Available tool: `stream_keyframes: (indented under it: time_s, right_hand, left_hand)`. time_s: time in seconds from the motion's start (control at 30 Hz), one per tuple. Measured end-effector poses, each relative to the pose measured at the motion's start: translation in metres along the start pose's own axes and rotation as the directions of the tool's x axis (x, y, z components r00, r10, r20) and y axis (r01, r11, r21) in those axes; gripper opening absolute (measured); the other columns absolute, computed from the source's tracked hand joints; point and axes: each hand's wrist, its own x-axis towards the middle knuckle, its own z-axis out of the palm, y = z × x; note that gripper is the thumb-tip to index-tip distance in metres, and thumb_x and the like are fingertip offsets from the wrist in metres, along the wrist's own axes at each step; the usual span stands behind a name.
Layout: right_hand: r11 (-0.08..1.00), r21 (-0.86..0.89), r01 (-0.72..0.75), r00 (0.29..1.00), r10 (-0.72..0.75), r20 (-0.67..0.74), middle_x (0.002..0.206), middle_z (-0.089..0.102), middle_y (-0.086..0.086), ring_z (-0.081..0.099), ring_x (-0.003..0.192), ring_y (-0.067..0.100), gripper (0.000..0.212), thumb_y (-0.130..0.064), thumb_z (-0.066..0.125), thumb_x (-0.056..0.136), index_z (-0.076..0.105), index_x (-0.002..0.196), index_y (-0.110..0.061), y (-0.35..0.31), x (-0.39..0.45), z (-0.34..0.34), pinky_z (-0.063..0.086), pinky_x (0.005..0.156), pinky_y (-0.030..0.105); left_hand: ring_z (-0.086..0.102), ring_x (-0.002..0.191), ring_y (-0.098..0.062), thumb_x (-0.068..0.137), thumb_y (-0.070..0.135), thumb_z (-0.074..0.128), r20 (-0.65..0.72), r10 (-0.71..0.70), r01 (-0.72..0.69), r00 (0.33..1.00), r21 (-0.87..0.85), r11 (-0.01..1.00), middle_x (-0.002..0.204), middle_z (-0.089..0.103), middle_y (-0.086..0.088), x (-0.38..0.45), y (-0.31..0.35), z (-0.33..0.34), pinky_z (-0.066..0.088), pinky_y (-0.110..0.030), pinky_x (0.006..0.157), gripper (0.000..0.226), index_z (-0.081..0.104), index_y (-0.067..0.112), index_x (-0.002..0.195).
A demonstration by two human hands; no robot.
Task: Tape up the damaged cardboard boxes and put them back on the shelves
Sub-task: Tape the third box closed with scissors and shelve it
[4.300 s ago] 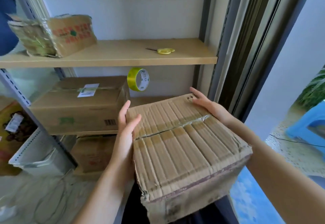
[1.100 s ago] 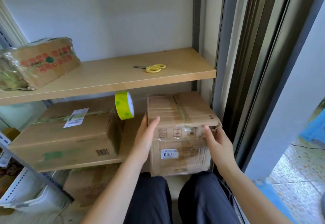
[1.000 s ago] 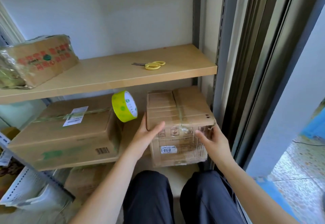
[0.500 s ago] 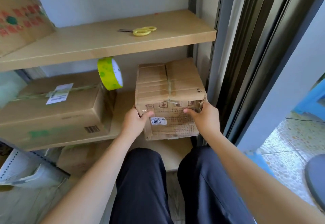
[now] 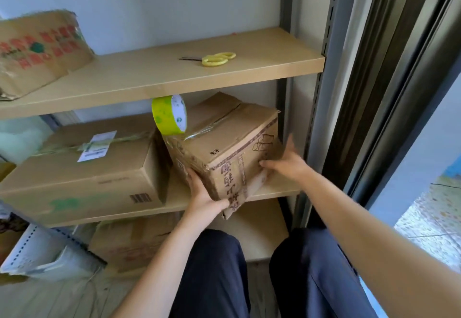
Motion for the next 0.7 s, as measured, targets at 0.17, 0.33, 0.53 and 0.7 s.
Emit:
stream_keyframes:
  time_s: [0.17,0.33,0.53,0.7]
  right_hand:
    - [0.998,-0.054,0.012,0.998,-0.009,0.062,0.142,0.053,-0.003,0.05,0.129,0.023,0.089,-0.041,0.084,0.072,0.038,0.146,-0.028,0.006,0.034,0.001,0.043,0.104,0.042]
    - [0.983,-0.036,0.181,0.966,-0.185,-0.181,0.099,0.068,-0.013,0.066,0.092,0.007,0.026,-0.037,0.073,0.085,0.065,0.106,-0.026,0.034,0.007,0.042,0.053,0.073,0.022]
    - [0.976,0.016,0.216,0.976,-0.215,-0.037,0.123,0.062,-0.018,0.057,0.109,-0.01,0.054,-0.03,0.07,0.09,0.052,0.141,-0.028,0.07,-0.031,0.068,0.046,0.097,0.013]
    - [0.976,0.131,0.172,0.984,-0.177,0.02,0.139,0.053,-0.017,0.048,0.124,-0.006,0.068,-0.032,0.063,0.095,0.029,0.154,-0.034,0.088,-0.047,0.103,0.034,0.095,-0.001]
  left_hand:
    - [0.05,0.132,-0.014,0.082,0.043,0.076,-0.254,0.139,-0.154,0.957,-0.041,0.987,0.142,0.055,-0.001,0.01,-0.012,0.013,0.043,-0.027,0.107,0.086,0.032,0.016,0.152]
    - [0.067,0.094,-0.02,0.092,0.037,0.067,-0.386,0.089,-0.1,0.918,-0.008,0.995,0.09,0.072,0.006,0.039,-0.038,-0.023,0.052,-0.033,0.082,0.029,0.068,0.009,0.091]
    - [0.048,0.134,-0.018,0.101,0.02,0.057,-0.428,-0.086,-0.011,0.9,-0.218,0.976,0.142,0.051,0.0,0.058,-0.048,-0.026,0.037,-0.026,0.104,0.058,0.031,0.011,0.152]
    - [0.03,0.146,-0.015,0.089,-0.001,0.065,-0.291,-0.159,0.064,0.943,-0.312,0.948,0.163,0.024,0.0,0.058,-0.063,-0.012,0.023,-0.041,0.121,0.099,0.002,0.029,0.159]
